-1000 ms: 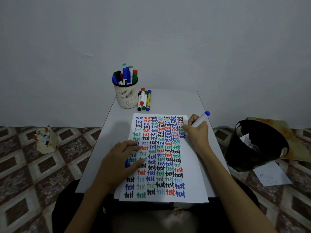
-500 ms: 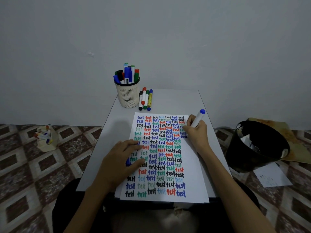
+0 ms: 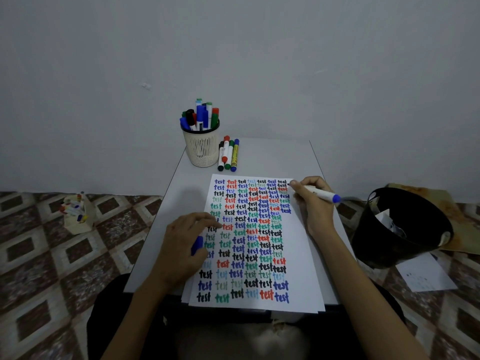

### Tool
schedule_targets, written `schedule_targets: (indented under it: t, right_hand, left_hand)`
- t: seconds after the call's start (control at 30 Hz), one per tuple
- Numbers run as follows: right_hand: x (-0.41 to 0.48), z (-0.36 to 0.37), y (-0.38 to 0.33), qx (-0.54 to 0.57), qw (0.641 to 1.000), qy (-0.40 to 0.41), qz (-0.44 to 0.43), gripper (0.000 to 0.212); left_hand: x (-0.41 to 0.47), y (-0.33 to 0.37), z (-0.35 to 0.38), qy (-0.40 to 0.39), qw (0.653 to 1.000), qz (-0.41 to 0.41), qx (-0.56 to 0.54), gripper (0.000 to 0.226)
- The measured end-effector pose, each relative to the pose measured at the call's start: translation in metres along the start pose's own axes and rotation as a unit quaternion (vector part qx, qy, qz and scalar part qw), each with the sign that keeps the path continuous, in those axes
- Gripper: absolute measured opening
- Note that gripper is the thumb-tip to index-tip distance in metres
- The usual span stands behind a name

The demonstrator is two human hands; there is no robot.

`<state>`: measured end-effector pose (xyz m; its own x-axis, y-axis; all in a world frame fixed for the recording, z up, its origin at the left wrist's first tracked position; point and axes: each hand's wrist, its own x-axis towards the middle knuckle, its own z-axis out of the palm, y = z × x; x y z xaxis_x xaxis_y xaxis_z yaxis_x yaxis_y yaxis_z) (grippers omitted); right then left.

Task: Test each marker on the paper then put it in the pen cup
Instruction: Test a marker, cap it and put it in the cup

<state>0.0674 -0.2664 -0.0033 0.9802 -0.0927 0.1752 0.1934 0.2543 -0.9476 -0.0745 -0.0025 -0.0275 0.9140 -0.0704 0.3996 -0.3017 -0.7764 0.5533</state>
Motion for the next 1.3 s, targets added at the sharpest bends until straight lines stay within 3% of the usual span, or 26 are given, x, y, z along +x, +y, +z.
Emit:
schedule_targets:
  t: [0.07,0.13,0.23,0.53,0.8,0.9,1.03,1.3]
  right_hand:
    - [-0.001,0.0,-0.001,0.026,0.999,-0.044,0.008,0.008]
    - [-0.002,0.003,-0.003,0.038,0.996,-0.081,0.024,0.019]
    - [-0.008,0.007,-0.008,0.025,0.993,-0.115,0.033,0.006]
    - [-0.019,0.012,-0.014,0.023,0.988,-0.143,0.059,0.011]
    - [-0.024,0.012,-0.014,0.022,0.983,-0.171,0.061,0.01]
    - [-0.033,0.017,-0.016,0.007,0.976,-0.206,0.075,0.013]
    - [-0.048,0.025,-0.015,-0.007,0.96,-0.263,0.096,0.017]
    - [-0.062,0.036,-0.009,0.005,0.947,-0.306,0.097,0.014]
  left_hand:
    - [0.0,0.001,0.0,-0.003,1.0,-0.008,-0.021,0.044]
    - [-0.002,0.005,0.0,-0.007,1.0,-0.016,-0.026,0.041]
    - [-0.003,0.009,0.0,-0.016,1.0,-0.021,-0.014,0.043]
    - [-0.004,0.01,-0.005,-0.015,0.998,-0.024,-0.058,0.061]
    - [-0.006,0.012,-0.007,0.04,0.992,-0.027,-0.113,0.027]
    - [-0.005,0.013,-0.008,0.084,0.986,-0.052,-0.131,0.033]
    - [-0.005,0.016,-0.01,0.13,0.974,-0.091,-0.163,0.025]
    - [-0.005,0.021,-0.011,0.125,0.968,-0.103,-0.193,0.019]
